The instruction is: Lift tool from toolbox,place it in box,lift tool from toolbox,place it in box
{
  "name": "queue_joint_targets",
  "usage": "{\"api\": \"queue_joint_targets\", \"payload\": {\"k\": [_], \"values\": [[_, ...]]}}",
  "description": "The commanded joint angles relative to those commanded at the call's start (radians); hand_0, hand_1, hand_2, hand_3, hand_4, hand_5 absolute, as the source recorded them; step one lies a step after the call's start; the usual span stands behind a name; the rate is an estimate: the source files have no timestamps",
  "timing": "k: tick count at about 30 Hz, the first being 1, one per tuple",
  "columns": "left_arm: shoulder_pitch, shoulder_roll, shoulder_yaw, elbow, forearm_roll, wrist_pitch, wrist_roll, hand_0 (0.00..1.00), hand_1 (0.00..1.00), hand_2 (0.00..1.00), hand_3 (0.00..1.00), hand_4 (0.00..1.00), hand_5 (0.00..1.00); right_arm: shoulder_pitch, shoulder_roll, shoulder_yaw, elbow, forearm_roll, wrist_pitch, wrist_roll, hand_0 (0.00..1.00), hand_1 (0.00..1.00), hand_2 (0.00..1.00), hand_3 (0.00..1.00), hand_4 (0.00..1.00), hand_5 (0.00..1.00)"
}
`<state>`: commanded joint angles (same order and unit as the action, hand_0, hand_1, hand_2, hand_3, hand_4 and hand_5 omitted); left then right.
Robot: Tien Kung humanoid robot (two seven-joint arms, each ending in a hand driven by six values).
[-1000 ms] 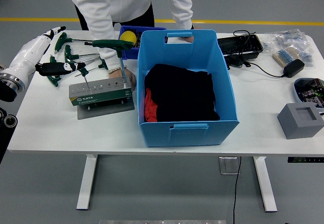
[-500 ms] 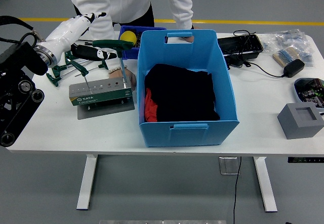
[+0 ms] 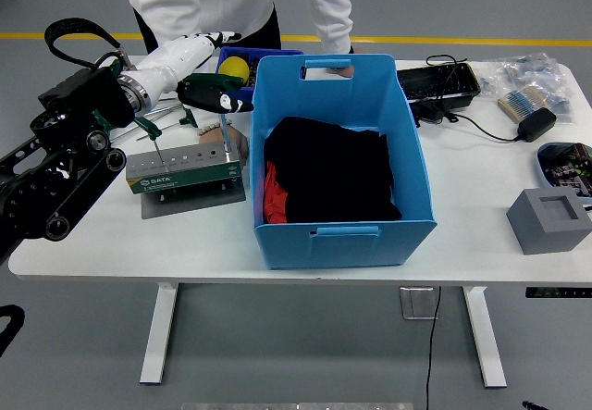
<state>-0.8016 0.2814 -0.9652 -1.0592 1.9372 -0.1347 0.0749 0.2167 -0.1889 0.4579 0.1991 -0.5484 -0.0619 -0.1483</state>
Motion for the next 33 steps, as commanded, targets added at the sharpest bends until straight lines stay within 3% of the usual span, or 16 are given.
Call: {"api": "queue_joint_targets", "payload": {"k": [4,5,10,11,12,16,17,22,23,28,29,33], "values": [[-0.029,0.001,0.025,0.059,-0.005,-0.006,0.008,0.905,0.935,0.968,0.899,0.998,0.581,0.001,-0.001,0.000,-0.001,0.002,0.001,0.001,0.682,0.666,0.718,0.565,0.799,0.678],[-0.036,0.000,0.035,0.076,-0.009,-0.007,0.010,0.816,0.789,0.778,0.794,0.998,0.624,0.001,-0.002,0.000,-0.001,0.001,0.001,0.001,0.682,0.667,0.719,0.565,0.799,0.678],[-0.095,-0.011,0.122,0.172,-0.050,-0.003,0.007,0.816,0.789,0.778,0.794,0.998,0.624,0.006,-0.004,0.013,0.001,-0.022,0.003,-0.004,0.682,0.667,0.719,0.565,0.799,0.678],[-0.109,-0.015,0.142,0.193,-0.061,-0.002,0.004,0.763,0.723,0.686,0.729,0.998,0.645,0.007,-0.004,0.016,0.001,-0.030,0.004,-0.005,0.682,0.668,0.718,0.566,0.800,0.678],[-0.121,-0.018,0.159,0.214,-0.070,0.000,0.003,0.763,0.723,0.686,0.729,0.998,0.645,0.008,-0.005,0.018,0.002,-0.035,0.004,-0.006,0.682,0.668,0.718,0.566,0.800,0.678],[-0.152,-0.036,0.176,0.278,-0.084,0.018,-0.004,0.763,0.723,0.686,0.729,0.998,0.645,0.013,-0.006,0.020,0.003,-0.045,0.005,-0.009,0.682,0.668,0.718,0.566,0.800,0.678],[-0.155,-0.037,0.177,0.285,-0.082,0.019,-0.005,0.623,0.607,0.572,0.655,0.998,0.658,0.014,-0.007,0.021,0.003,-0.048,0.005,-0.010,0.681,0.668,0.719,0.566,0.800,0.679],[-0.161,-0.030,0.178,0.290,-0.064,0.006,0.003,0.623,0.607,0.572,0.655,0.998,0.658,0.015,-0.008,0.020,0.004,-0.048,0.006,-0.011,0.681,0.668,0.719,0.566,0.800,0.679],[-0.162,-0.029,0.178,0.291,-0.062,0.006,0.005,0.465,0.463,0.449,0.586,0.998,0.671,0.015,-0.009,0.019,0.004,-0.049,0.006,-0.010,0.682,0.667,0.719,0.565,0.800,0.679],[-0.169,-0.029,0.187,0.290,-0.075,0.004,0.015,0.465,0.463,0.449,0.586,0.998,0.671,0.018,-0.008,0.023,0.005,-0.057,0.004,-0.012,0.682,0.667,0.719,0.565,0.800,0.679],[-0.171,-0.031,0.190,0.293,-0.087,0.003,0.015,0.396,0.420,0.403,0.537,0.998,0.718,0.018,-0.008,0.024,0.006,-0.059,0.004,-0.013,0.681,0.668,0.719,0.565,0.800,0.679],[-0.176,-0.039,0.195,0.302,-0.126,0.011,0.019,0.396,0.420,0.403,0.537,0.998,0.718,0.020,-0.007,0.023,0.006,-0.062,0.004,-0.013,0.681,0.668,0.719,0.565,0.800,0.679]]}}
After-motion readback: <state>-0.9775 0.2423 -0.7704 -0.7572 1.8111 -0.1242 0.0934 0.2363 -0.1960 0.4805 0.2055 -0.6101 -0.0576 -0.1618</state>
